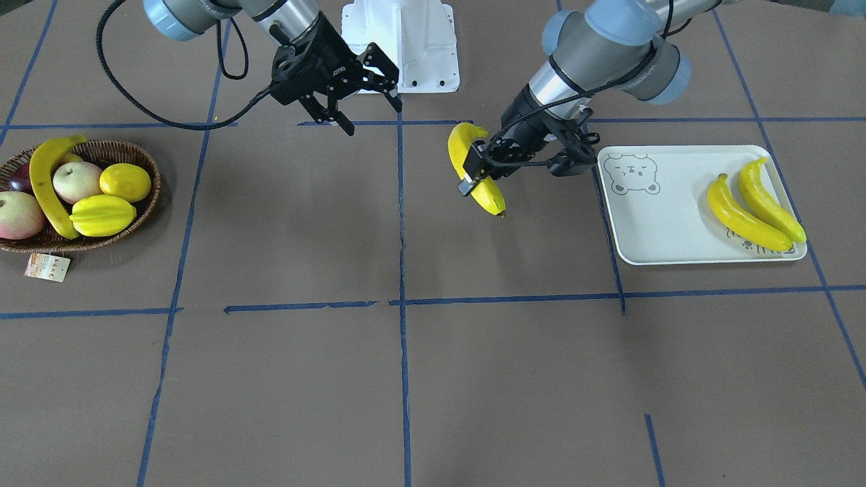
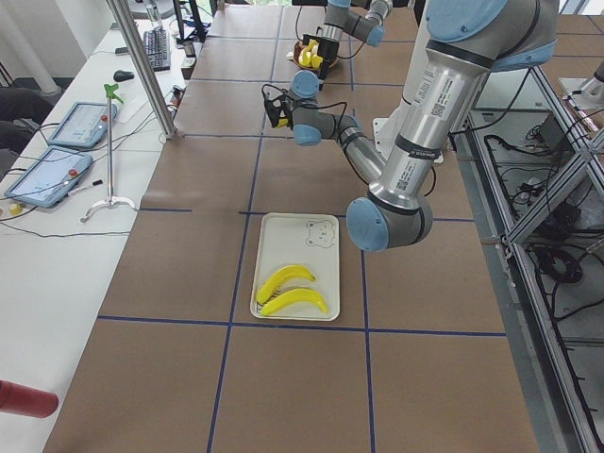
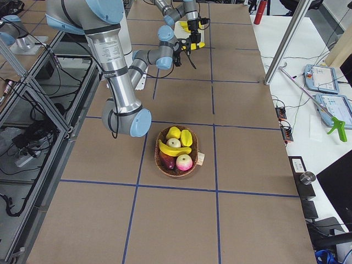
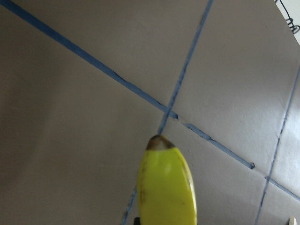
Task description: Transfer all bananas from basket to plate
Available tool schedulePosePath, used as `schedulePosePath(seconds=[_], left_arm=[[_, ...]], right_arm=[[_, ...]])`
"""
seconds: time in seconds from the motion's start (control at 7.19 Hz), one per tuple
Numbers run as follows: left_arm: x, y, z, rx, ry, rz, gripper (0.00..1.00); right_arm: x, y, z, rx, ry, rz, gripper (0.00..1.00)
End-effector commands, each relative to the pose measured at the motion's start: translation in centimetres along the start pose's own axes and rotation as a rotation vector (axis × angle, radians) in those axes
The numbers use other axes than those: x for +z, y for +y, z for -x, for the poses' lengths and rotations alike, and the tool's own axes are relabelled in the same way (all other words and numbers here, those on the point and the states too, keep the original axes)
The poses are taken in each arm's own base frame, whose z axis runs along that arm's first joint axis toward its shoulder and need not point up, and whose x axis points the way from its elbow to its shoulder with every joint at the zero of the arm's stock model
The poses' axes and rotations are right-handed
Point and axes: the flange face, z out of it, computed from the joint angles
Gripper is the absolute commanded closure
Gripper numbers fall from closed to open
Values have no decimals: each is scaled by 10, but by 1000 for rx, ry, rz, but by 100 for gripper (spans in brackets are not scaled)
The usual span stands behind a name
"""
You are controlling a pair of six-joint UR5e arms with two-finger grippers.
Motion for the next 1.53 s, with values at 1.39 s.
schedulePosePath(seconds=[1.39], left_arm=[[-92, -187, 321, -109, -534, -211, 95]], right_arm=[[-131, -85, -205, -336, 494, 208, 1]])
